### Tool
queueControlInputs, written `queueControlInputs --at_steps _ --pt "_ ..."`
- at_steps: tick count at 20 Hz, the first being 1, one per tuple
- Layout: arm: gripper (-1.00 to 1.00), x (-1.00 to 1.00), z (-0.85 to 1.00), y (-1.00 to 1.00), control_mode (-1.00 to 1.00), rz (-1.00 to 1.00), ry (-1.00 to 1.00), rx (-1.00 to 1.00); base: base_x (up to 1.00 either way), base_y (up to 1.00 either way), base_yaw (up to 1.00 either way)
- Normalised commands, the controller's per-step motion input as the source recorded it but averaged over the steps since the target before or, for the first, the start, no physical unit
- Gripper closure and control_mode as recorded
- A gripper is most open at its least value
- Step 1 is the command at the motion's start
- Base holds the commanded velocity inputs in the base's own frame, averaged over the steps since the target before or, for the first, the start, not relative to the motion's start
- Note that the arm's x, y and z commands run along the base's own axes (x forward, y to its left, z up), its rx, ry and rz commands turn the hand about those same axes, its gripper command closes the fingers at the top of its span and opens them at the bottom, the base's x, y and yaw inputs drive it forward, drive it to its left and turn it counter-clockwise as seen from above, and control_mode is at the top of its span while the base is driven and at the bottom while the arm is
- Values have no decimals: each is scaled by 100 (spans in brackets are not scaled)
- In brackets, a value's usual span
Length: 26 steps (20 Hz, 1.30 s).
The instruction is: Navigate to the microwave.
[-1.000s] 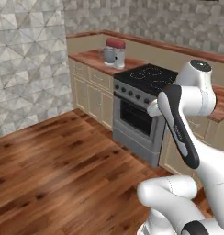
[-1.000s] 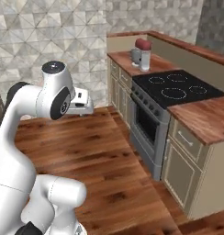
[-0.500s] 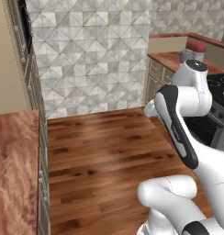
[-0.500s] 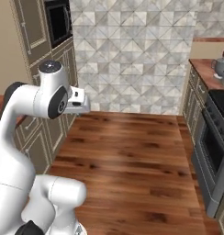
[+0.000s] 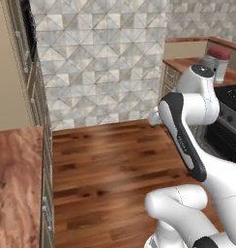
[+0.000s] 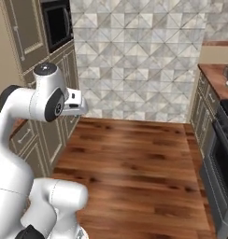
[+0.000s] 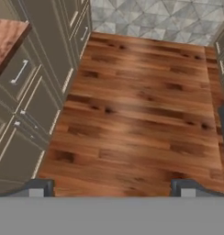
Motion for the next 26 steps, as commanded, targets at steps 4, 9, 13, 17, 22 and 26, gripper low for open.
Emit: queueControlInputs --at_steps 4,9,13,17,22,26 --pt "-100 0 0 0 100 0 0 0 100 52 1" --pt "-100 0 0 0 100 0 0 0 100 66 2" --pt "-100 0 0 0 100 0 0 0 100 57 5" --pt "-100 0 0 0 100 0 0 0 100 5 13" --pt "-100 0 0 0 100 0 0 0 100 -44 3" --pt "-100 0 0 0 100 0 0 0 100 -76 9"
